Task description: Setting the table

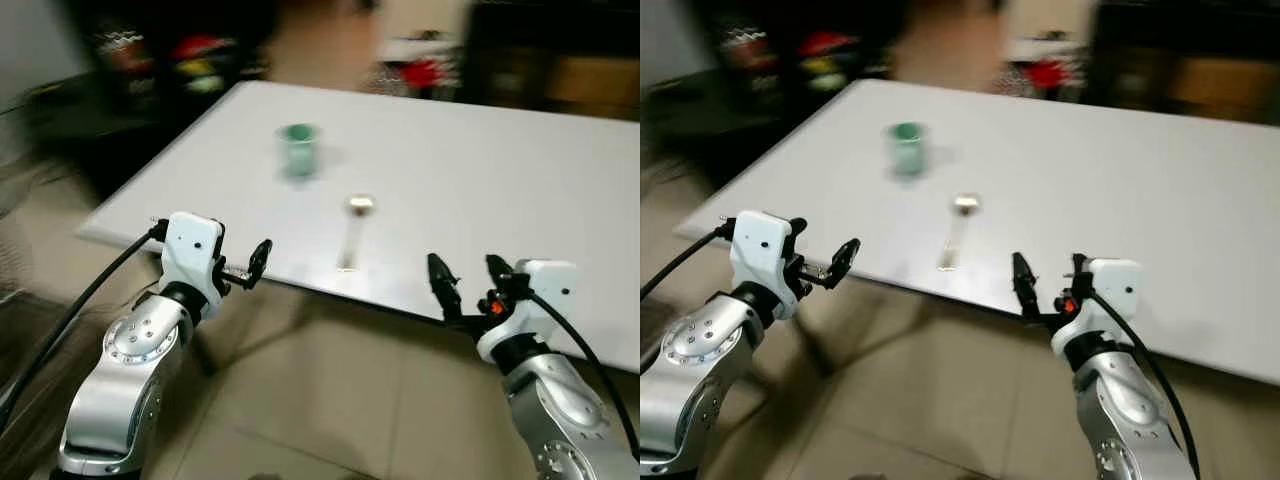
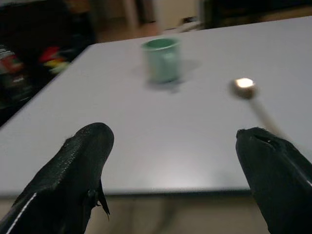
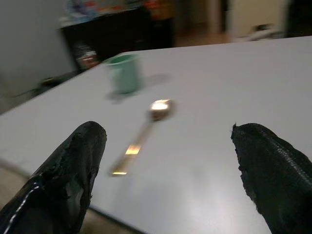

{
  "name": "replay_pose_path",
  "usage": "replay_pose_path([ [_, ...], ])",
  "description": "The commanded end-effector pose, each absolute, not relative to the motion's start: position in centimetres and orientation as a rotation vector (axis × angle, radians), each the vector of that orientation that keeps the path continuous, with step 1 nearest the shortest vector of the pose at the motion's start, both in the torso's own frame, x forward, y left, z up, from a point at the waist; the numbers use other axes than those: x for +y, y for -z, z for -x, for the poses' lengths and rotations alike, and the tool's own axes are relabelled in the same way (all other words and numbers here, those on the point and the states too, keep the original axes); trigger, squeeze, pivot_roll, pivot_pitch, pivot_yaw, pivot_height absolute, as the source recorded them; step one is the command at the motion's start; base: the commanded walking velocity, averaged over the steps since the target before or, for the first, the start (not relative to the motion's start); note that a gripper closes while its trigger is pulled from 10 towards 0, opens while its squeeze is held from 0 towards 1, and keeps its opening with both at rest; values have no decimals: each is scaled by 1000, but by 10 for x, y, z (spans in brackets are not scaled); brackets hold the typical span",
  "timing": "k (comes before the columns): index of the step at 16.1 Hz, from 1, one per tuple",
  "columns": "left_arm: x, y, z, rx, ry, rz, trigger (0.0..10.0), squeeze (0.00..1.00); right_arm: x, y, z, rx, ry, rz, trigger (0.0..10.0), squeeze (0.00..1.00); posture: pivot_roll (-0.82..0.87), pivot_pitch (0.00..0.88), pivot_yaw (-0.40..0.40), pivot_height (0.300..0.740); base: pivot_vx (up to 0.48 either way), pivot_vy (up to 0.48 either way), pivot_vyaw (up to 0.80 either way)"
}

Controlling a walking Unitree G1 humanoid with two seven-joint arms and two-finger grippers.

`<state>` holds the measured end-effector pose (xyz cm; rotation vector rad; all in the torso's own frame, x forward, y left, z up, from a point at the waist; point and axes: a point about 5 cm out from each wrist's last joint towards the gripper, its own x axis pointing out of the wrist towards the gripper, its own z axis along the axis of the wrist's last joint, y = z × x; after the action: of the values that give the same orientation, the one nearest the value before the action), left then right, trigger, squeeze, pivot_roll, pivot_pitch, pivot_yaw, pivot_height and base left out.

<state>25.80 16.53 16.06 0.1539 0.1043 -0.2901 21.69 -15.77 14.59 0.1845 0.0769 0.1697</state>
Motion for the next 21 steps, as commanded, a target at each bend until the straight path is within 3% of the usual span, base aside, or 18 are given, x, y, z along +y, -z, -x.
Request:
replay_pose_path([
  [1,170,-161,-259,107,265,-170,10000,0,-151,-147,-218,78,-205,-209,10000,1000,42,0,43,740,0,0,800],
  [13,169,-159,-261,112,256,-184,10000,0,-144,-148,-222,100,-280,-231,10000,1000,51,0,29,740,0,0,800],
  [21,171,-154,-258,152,246,-176,10000,0,-148,-146,-223,56,-214,-160,10000,1000,47,0,39,740,0,0,790],
])
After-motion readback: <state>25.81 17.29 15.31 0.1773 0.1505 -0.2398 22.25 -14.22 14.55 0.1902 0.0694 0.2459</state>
